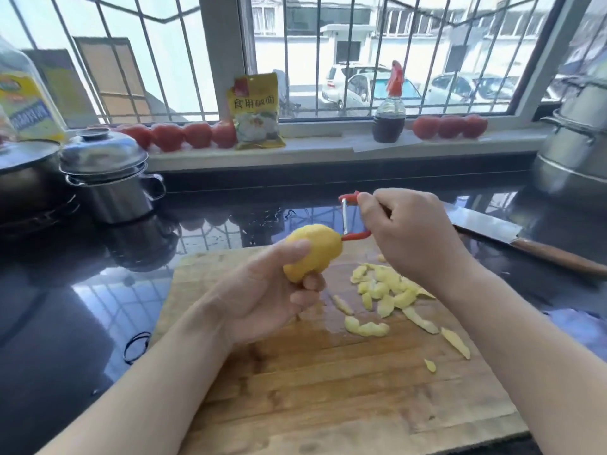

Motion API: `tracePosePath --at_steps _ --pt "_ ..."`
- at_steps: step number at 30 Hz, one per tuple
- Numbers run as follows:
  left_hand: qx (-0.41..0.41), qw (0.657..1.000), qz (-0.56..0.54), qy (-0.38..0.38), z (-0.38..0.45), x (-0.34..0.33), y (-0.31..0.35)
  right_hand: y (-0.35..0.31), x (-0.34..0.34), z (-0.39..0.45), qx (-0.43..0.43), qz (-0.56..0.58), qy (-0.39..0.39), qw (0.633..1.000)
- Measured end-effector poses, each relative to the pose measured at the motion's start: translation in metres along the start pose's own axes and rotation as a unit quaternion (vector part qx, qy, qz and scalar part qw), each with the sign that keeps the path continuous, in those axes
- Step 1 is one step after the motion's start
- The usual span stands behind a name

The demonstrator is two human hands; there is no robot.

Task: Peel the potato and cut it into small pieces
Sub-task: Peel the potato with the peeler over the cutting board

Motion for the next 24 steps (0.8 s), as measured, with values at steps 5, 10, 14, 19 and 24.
tracePosePath --at_steps 5,10,14,19,24 --pt "-0.004 1.000 -0.027 0.015 0.002 0.001 0.001 0.002 -0.004 0.000 0.014 0.017 -0.001 1.000" --pt "-0.025 1.000 -0.002 0.009 0.001 -0.001 0.002 0.002 -0.022 -0.003 0.028 0.054 0.002 0.998" --pt "-0.050 0.989 0.122 0.063 0.003 0.000 0.003 0.007 -0.027 -0.010 0.020 0.090 0.038 0.995" --pt "-0.138 0.850 0.446 0.244 -0.003 0.003 0.019 0.012 -0.019 -0.022 0.001 0.104 0.073 0.992" --pt "-0.144 0.745 0.591 0.273 -0.010 -0.001 0.023 0.021 -0.008 -0.024 0.012 0.076 0.073 0.994"
Point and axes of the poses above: each hand's wrist, its own z-axis towards the middle knuckle, its own x-axis out of the back of the hand, y = z × x, the point moved 5 cm from there along z, towards the middle knuckle, and after that the axes turned 7 degrees about x, right-handed, at the moved point
